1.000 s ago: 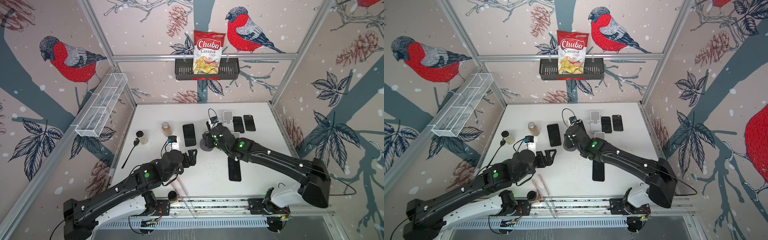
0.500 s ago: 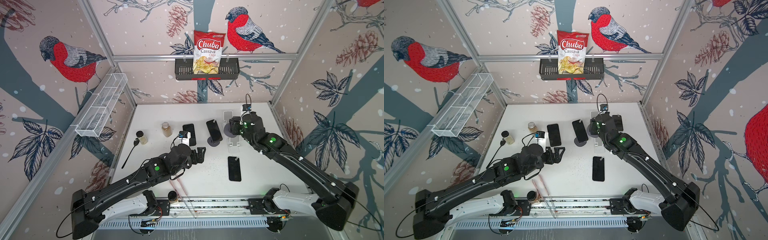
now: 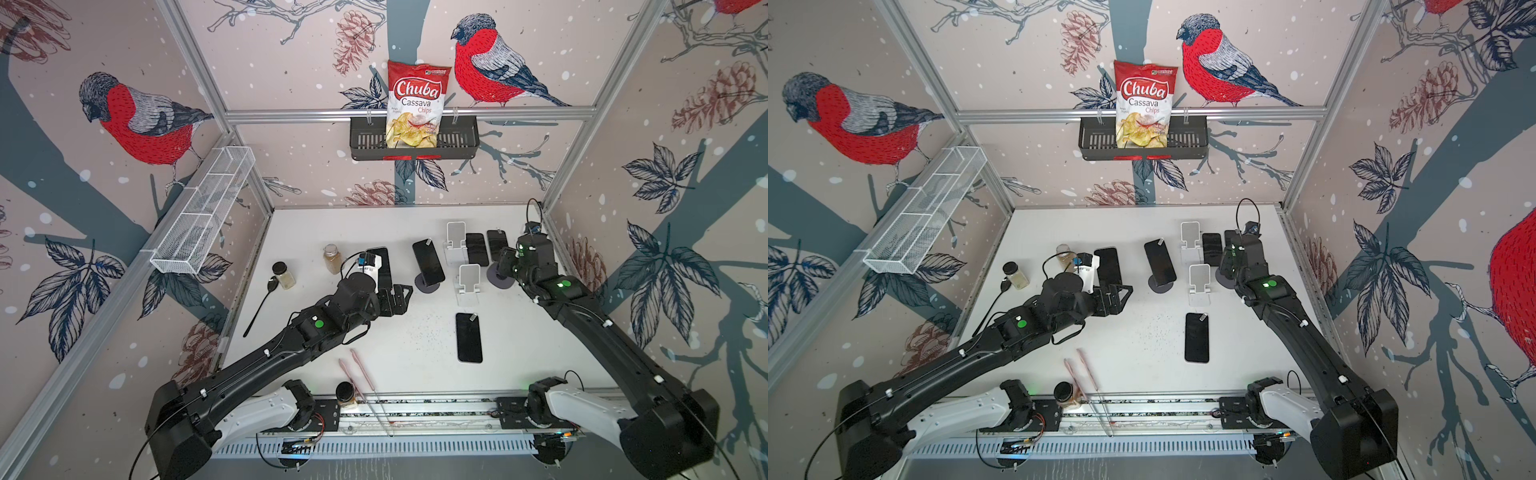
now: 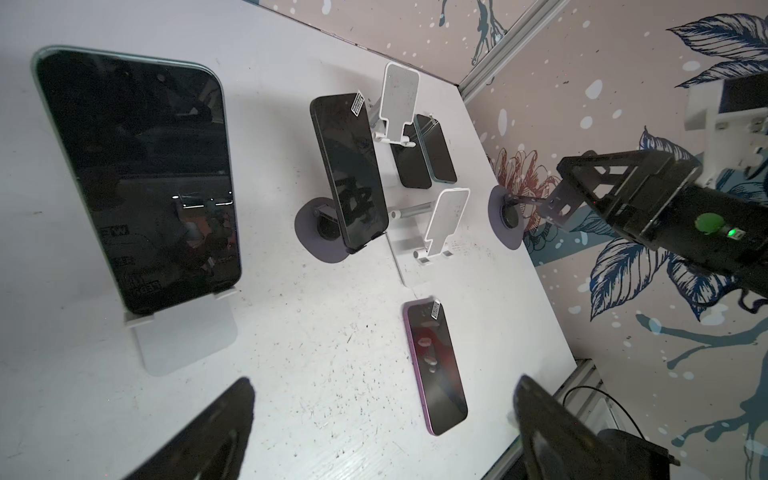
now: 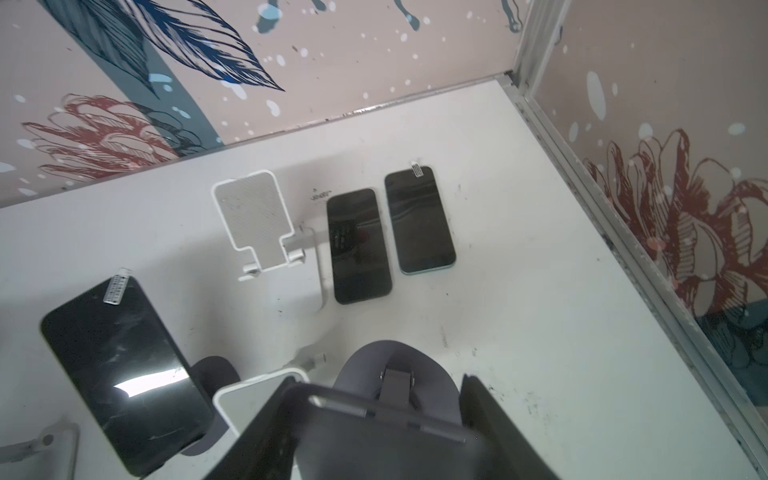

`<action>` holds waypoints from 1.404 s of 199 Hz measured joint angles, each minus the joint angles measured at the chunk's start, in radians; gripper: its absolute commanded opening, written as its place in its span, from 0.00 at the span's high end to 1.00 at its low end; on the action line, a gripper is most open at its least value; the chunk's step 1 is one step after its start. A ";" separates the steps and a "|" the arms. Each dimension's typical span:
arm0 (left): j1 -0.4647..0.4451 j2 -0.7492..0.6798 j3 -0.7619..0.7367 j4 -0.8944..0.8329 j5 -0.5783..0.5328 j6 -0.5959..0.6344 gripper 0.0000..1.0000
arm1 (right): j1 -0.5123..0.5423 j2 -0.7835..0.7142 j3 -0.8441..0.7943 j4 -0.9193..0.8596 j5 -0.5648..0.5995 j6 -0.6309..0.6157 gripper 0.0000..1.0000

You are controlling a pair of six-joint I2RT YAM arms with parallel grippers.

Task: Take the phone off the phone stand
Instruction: 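Carry the dark round stand with the right gripper toward the far white stands, then lower the dark round stand onto the table beside the white stand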

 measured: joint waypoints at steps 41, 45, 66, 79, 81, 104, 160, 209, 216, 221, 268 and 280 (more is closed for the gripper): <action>0.022 0.012 -0.022 0.025 0.026 0.002 0.04 | -0.064 0.051 -0.044 0.033 -0.054 -0.026 0.53; 0.023 0.013 -0.024 0.026 0.026 0.002 0.04 | -0.069 0.059 -0.047 0.033 -0.060 -0.029 0.53; 0.035 0.013 -0.035 0.027 0.030 0.002 0.04 | -0.087 0.106 -0.048 0.044 -0.090 -0.045 0.52; 0.040 0.011 -0.040 0.028 0.034 0.002 0.04 | -0.088 0.132 -0.050 0.053 -0.114 -0.048 0.52; 0.041 0.011 -0.041 0.027 0.034 0.002 0.04 | -0.089 0.135 -0.052 0.056 -0.118 -0.048 0.52; 0.051 0.003 -0.048 0.028 0.041 0.002 0.04 | -0.090 0.168 -0.076 0.098 -0.138 -0.050 0.51; 0.073 -0.002 -0.061 0.028 0.056 0.002 0.04 | -0.089 0.179 -0.130 0.161 -0.172 -0.053 0.50; 0.074 -0.001 -0.067 0.046 0.077 0.002 0.04 | -0.083 0.177 -0.153 0.206 -0.173 -0.072 0.49; 0.074 0.000 -0.067 0.051 0.078 0.002 0.04 | -0.082 0.177 -0.156 0.212 -0.172 -0.074 0.49; 0.074 0.001 -0.067 0.053 0.079 0.002 0.04 | -0.080 0.178 -0.158 0.217 -0.171 -0.074 0.48; 0.074 0.000 -0.071 0.058 0.082 0.002 0.04 | -0.065 0.179 -0.180 0.251 -0.169 -0.082 0.48; 0.074 -0.002 -0.074 0.058 0.082 0.002 0.04 | -0.060 0.179 -0.181 0.261 -0.167 -0.093 0.47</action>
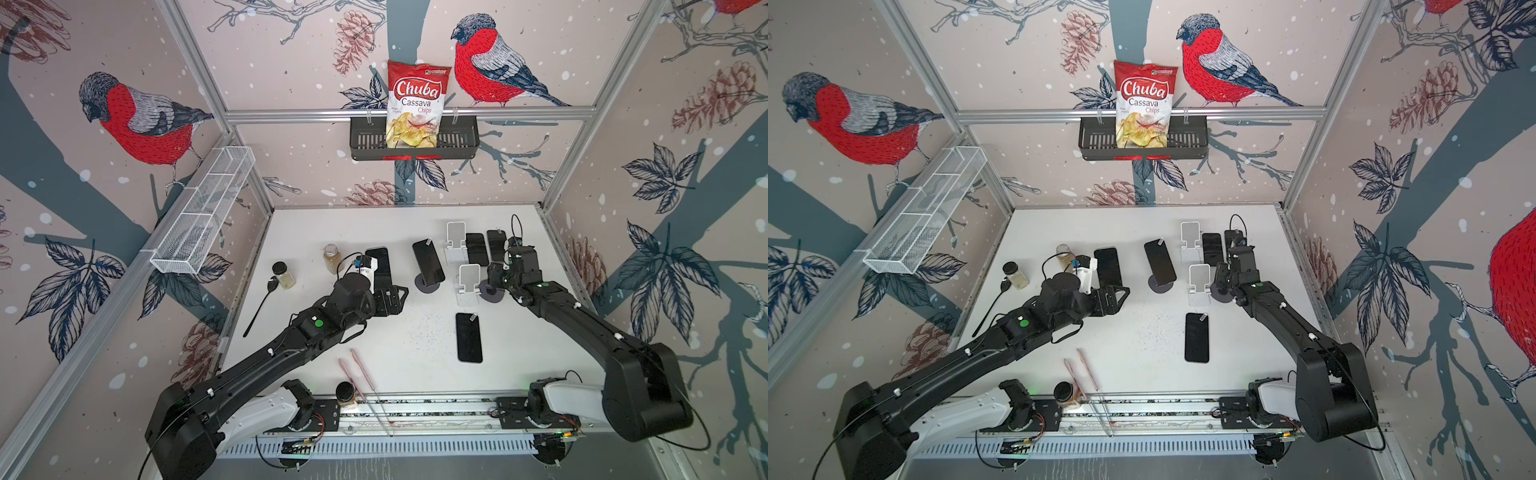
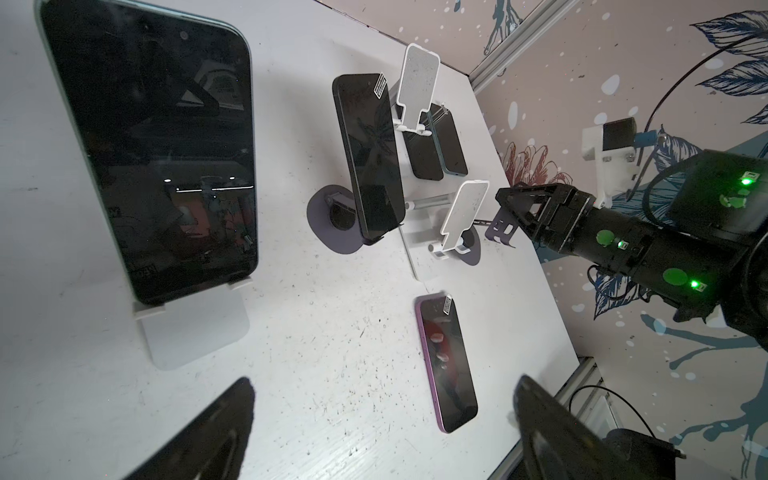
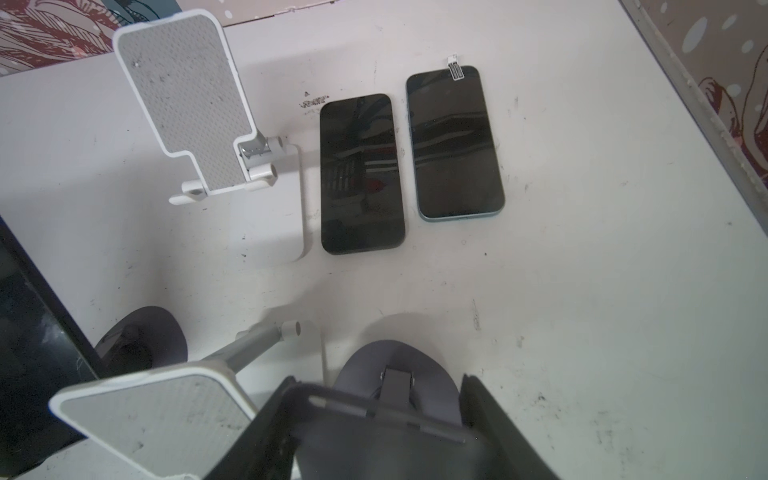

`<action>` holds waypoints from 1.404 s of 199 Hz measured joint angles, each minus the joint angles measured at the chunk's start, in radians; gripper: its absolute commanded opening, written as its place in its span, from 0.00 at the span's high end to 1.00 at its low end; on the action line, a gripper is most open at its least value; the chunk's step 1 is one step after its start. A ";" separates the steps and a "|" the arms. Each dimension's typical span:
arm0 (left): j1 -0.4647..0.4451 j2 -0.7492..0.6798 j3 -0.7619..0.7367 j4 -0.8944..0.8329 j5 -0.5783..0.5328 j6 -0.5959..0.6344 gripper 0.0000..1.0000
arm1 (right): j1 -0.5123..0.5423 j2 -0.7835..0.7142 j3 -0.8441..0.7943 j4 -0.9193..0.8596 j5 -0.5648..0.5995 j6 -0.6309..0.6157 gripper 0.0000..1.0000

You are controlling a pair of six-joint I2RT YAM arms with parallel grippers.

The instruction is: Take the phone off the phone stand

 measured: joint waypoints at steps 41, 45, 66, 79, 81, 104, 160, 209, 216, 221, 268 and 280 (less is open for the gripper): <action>0.000 -0.002 -0.006 0.000 0.000 -0.002 0.04 | 0.009 0.001 -0.014 0.009 0.026 -0.007 0.46; 0.000 -0.002 -0.006 0.000 0.000 -0.002 0.04 | 0.010 0.002 -0.015 0.011 0.029 -0.007 0.46; 0.000 -0.002 -0.008 0.000 0.000 -0.003 0.04 | 0.013 0.004 -0.022 0.027 0.044 -0.008 0.46; 0.000 -0.002 -0.010 0.000 0.000 -0.003 0.04 | 0.018 0.004 -0.027 0.042 0.046 -0.011 0.45; 0.000 -0.002 -0.010 0.000 0.000 -0.003 0.04 | 0.019 0.004 -0.028 0.044 0.046 -0.011 0.45; 0.000 -0.002 -0.010 0.000 0.000 -0.003 0.04 | 0.023 0.004 -0.035 0.060 0.047 -0.015 0.45; 0.000 -0.002 -0.010 0.000 0.001 -0.003 0.04 | 0.027 0.022 -0.039 0.098 0.054 -0.035 0.44; 0.000 0.000 -0.010 0.000 0.003 -0.003 0.04 | 0.028 0.051 -0.039 0.099 0.061 -0.037 0.43; 0.000 0.001 -0.010 0.000 0.003 -0.003 0.04 | 0.029 0.056 -0.039 0.099 0.063 -0.037 0.43; 0.000 0.001 -0.010 0.000 0.003 -0.003 0.04 | 0.029 0.060 -0.038 0.099 0.064 -0.037 0.43; 0.000 0.002 -0.010 0.000 0.003 -0.003 0.04 | 0.031 0.082 -0.038 0.106 0.068 -0.037 0.40; 0.000 0.002 -0.010 0.000 0.003 -0.003 0.04 | 0.031 0.086 -0.038 0.113 0.068 -0.037 0.40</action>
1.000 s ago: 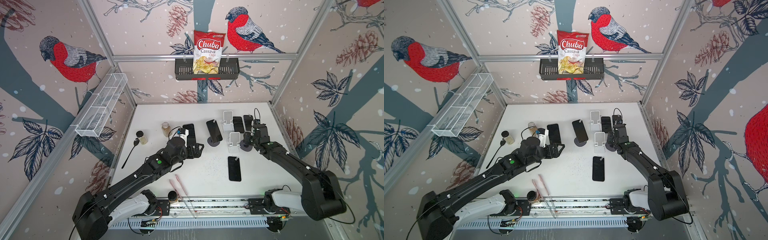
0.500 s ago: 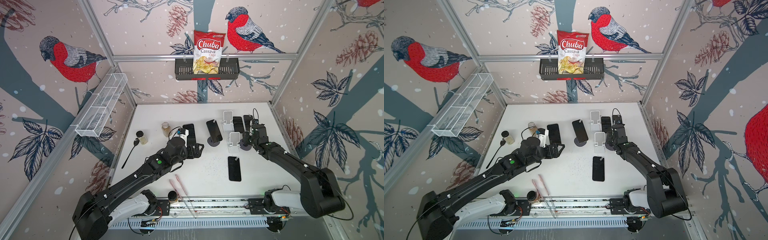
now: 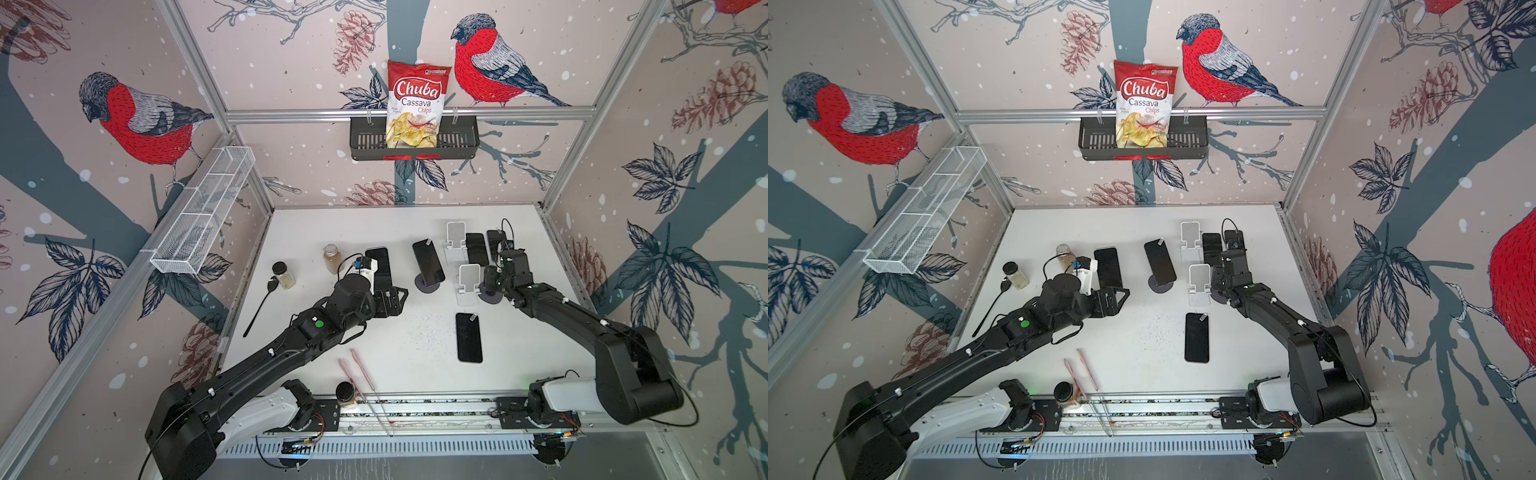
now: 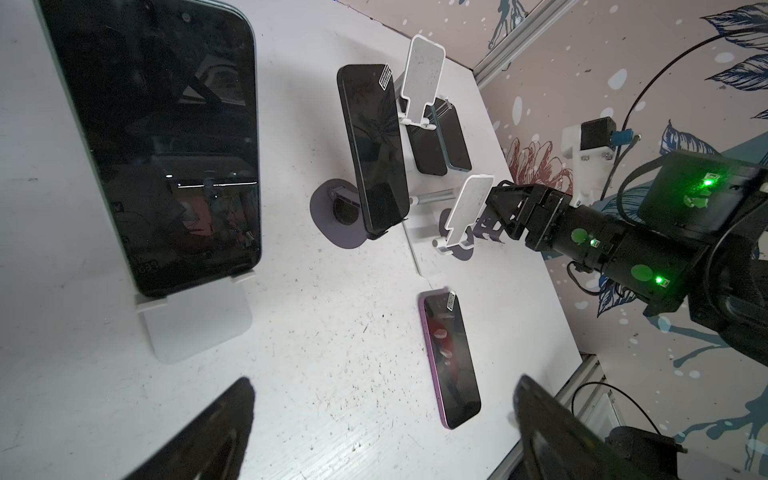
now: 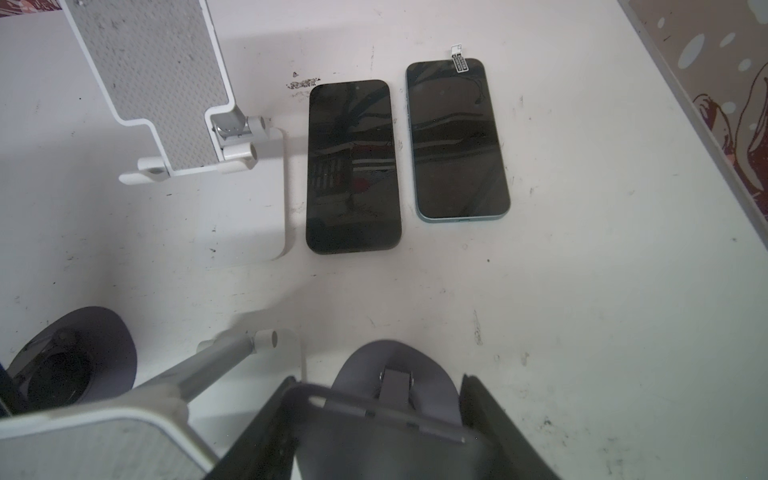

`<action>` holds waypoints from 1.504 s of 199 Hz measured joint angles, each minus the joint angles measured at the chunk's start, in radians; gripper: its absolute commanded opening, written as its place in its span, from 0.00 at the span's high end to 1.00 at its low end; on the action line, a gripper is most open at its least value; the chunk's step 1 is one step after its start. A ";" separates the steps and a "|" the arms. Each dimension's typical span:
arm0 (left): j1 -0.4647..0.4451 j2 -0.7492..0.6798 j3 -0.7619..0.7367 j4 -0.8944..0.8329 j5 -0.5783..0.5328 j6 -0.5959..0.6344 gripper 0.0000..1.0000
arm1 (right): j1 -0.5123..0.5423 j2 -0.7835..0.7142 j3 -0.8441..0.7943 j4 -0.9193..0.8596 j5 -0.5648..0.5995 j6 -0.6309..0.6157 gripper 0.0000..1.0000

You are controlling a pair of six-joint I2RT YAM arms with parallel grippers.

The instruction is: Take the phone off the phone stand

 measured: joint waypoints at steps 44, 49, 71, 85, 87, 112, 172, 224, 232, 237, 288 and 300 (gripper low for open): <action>0.000 0.002 0.002 0.000 0.000 0.000 0.04 | 0.002 0.010 0.000 0.016 0.002 0.000 0.38; 0.000 0.003 0.003 0.000 0.000 0.000 0.04 | 0.002 0.010 0.000 0.016 0.003 0.000 0.38; 0.000 0.004 0.005 0.000 0.000 0.000 0.04 | 0.002 0.010 0.000 0.016 0.004 0.000 0.33; 0.000 0.004 0.007 0.000 0.000 0.000 0.04 | 0.003 0.010 0.000 0.016 0.006 0.000 0.30; 0.000 0.005 0.007 0.000 0.000 0.000 0.04 | 0.003 0.010 0.000 0.016 0.006 0.000 0.30; 0.000 0.008 0.011 0.000 -0.001 0.000 0.04 | 0.003 0.010 0.000 0.016 0.008 0.001 0.25; 0.000 0.011 0.014 0.000 0.000 0.001 0.04 | 0.003 -0.010 0.016 0.013 0.018 0.004 0.11; 0.000 0.012 0.014 0.000 0.000 0.001 0.04 | 0.005 -0.058 0.051 -0.033 0.030 0.014 0.08; 0.000 0.012 0.014 0.000 0.000 0.000 0.04 | 0.005 -0.067 0.057 -0.039 0.032 0.018 0.07; 0.000 0.013 0.014 0.000 0.000 0.000 0.04 | 0.005 -0.071 0.061 -0.044 0.033 0.028 0.07; 0.000 0.018 0.017 -0.002 -0.001 0.001 0.04 | 0.008 -0.134 0.093 -0.099 0.034 0.037 0.07; 0.000 0.018 0.018 -0.002 -0.003 0.001 0.04 | 0.010 -0.153 0.103 -0.104 0.034 0.037 0.07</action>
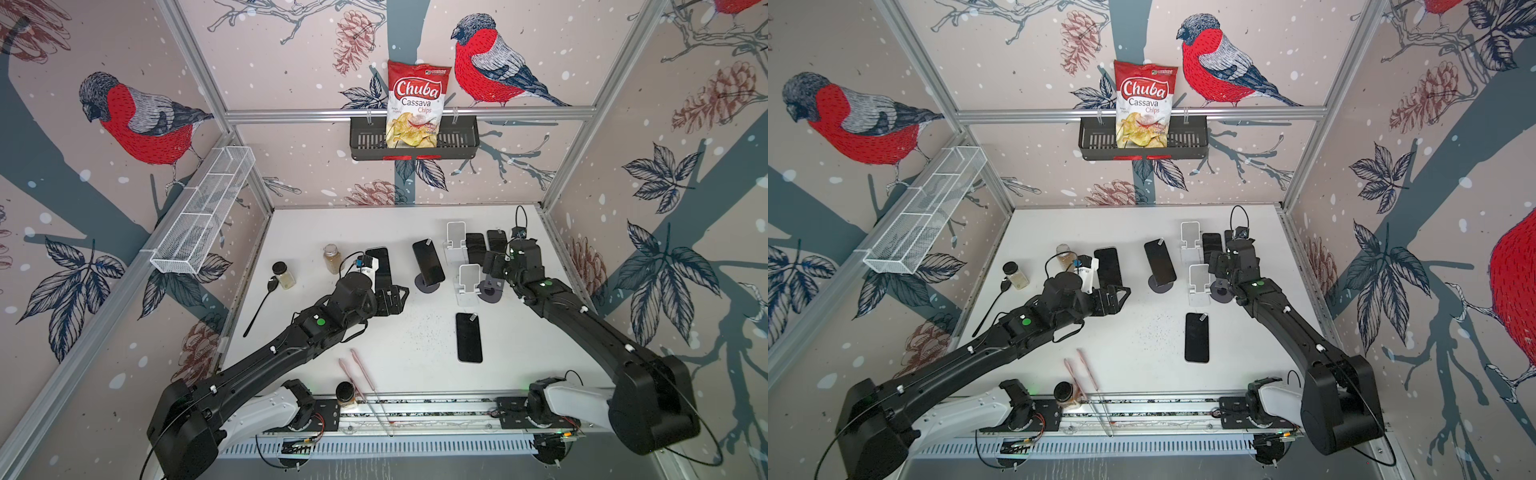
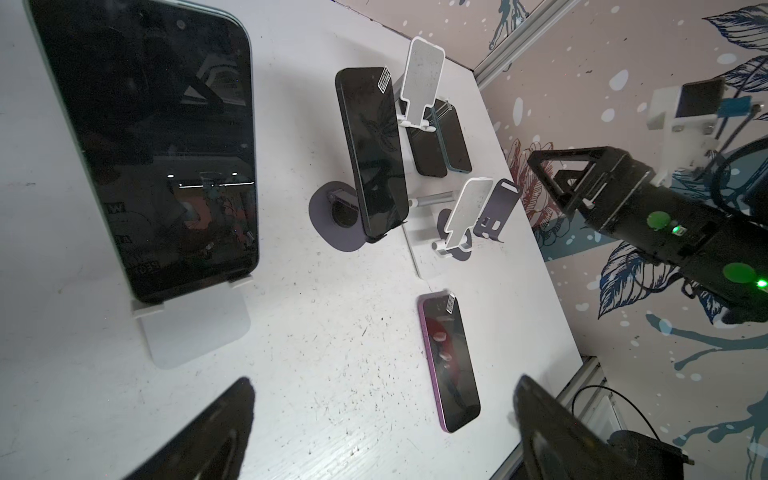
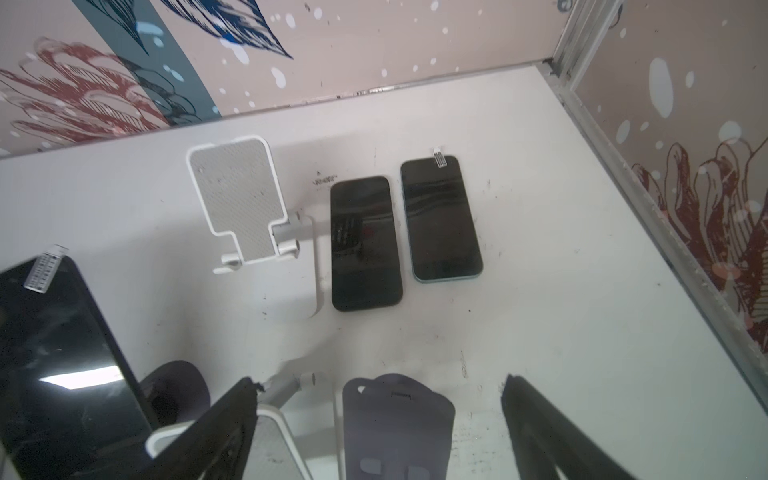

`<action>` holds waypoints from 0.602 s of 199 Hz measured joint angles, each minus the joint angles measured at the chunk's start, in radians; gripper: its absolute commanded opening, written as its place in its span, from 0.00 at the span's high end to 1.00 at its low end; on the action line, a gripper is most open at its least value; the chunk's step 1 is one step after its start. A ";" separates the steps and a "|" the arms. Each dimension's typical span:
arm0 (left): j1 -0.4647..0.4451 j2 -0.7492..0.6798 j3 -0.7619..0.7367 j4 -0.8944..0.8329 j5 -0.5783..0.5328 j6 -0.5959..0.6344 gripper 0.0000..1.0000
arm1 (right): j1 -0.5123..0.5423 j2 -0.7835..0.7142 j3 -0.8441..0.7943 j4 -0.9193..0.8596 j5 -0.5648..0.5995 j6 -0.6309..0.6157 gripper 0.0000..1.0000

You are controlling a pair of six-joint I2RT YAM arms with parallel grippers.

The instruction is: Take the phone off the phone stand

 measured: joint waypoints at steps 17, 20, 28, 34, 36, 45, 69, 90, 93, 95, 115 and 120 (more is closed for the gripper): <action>0.000 0.000 0.001 -0.001 -0.004 0.000 0.04 | 0.005 -0.014 0.010 -0.013 0.003 0.000 0.07; 0.000 0.000 0.002 -0.003 -0.004 0.000 0.04 | 0.007 -0.016 0.011 -0.016 0.003 0.000 0.07; 0.000 0.000 0.003 -0.004 -0.004 0.000 0.04 | 0.012 -0.020 0.014 -0.023 0.003 0.000 0.07; 0.000 0.000 0.005 -0.005 -0.005 0.000 0.04 | 0.015 -0.023 0.016 -0.027 0.003 0.000 0.07; 0.000 0.000 0.005 -0.006 -0.005 0.000 0.04 | 0.016 -0.023 0.016 -0.028 0.003 0.000 0.07; 0.000 -0.002 0.005 -0.008 -0.006 0.000 0.04 | 0.022 -0.024 0.021 -0.037 0.003 0.000 0.07; 0.000 -0.005 0.007 -0.016 -0.012 -0.001 0.04 | 0.040 -0.023 0.037 -0.053 0.008 0.000 0.07; 0.000 -0.005 0.011 -0.027 -0.018 -0.001 0.04 | 0.063 -0.023 0.050 -0.062 0.019 0.000 0.07; 0.000 -0.005 0.011 -0.030 -0.021 -0.002 0.04 | 0.066 -0.022 0.053 -0.063 0.019 0.000 0.07; 0.000 -0.005 0.011 -0.031 -0.022 -0.002 0.04 | 0.068 -0.021 0.054 -0.064 0.019 0.000 0.07; 0.000 -0.006 0.013 -0.036 -0.034 -0.009 0.04 | 0.090 -0.013 0.070 -0.068 0.022 -0.001 0.07; 0.000 -0.008 0.013 -0.036 -0.035 -0.009 0.04 | 0.095 -0.011 0.074 -0.068 0.023 -0.002 0.07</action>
